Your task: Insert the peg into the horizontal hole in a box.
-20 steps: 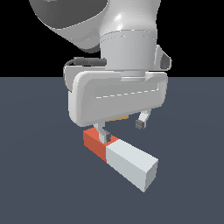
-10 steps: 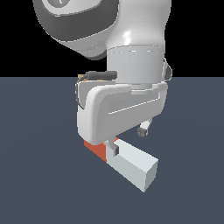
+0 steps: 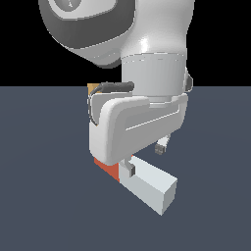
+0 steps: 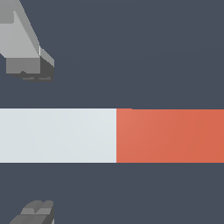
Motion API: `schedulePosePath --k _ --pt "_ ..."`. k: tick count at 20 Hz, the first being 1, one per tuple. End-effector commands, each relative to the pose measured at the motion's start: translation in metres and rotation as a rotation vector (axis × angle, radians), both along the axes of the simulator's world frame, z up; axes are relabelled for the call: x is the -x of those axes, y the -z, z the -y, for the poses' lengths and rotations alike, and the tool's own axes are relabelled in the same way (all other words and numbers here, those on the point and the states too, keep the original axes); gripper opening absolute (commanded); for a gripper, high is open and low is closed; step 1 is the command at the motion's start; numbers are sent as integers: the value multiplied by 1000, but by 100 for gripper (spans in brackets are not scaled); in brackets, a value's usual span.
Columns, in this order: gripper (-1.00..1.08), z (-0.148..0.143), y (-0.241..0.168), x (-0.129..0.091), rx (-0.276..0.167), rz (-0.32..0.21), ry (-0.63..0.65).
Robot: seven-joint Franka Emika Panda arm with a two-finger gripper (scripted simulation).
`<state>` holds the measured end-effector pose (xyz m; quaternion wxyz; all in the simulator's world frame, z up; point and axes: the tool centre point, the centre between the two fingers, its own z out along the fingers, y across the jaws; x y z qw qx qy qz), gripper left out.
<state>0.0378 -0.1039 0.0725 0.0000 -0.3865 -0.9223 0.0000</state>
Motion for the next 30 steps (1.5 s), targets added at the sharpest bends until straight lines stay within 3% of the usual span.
schedulePosePath --k 1,18,19,30 --pt "100 0 0 0 0 0 0" --pt "100 0 50 0 0 0 1" --pt "-100 0 50 0 0 0 1" --pt "-100 -1 50 0 0 -1 2"
